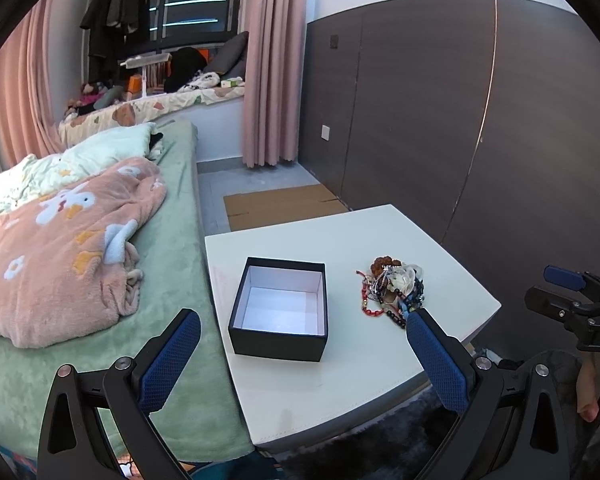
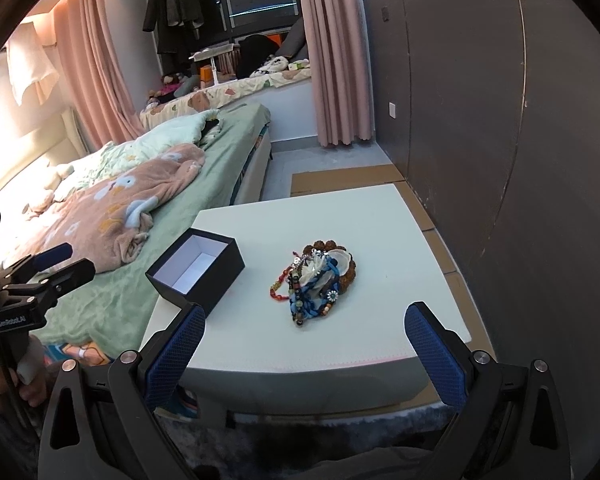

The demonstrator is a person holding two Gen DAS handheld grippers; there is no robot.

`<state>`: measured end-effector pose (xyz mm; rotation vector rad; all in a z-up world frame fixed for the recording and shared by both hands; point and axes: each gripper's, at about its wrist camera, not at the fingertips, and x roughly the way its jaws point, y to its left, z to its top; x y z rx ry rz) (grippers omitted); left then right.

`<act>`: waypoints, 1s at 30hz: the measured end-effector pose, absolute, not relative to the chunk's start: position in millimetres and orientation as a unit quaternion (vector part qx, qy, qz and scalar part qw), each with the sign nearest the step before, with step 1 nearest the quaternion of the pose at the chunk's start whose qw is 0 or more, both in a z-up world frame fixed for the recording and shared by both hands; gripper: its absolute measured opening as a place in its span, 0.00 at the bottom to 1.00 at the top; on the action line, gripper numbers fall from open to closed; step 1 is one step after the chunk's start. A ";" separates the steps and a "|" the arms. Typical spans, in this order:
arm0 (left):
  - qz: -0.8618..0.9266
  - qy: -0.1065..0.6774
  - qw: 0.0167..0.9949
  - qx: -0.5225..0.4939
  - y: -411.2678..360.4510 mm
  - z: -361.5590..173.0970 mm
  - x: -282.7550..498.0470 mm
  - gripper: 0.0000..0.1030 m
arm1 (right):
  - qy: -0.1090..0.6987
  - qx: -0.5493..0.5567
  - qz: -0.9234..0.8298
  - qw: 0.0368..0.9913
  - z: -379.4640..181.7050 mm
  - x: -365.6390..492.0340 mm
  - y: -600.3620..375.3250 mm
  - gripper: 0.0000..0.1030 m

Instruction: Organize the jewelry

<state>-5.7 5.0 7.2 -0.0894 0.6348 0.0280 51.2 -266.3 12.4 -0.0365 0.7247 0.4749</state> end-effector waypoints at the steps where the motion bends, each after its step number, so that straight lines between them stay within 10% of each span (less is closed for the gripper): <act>1: 0.014 0.312 0.949 -0.045 5.2 7.5 -6.1 1.00 | 0.351 -0.017 0.230 0.907 12.3 51.3 -266.4 0.98; 30: 0.014 0.312 0.949 -0.050 6.5 7.4 -6.8 1.00 | 0.347 -0.014 0.231 0.909 14.6 49.4 -268.2 0.98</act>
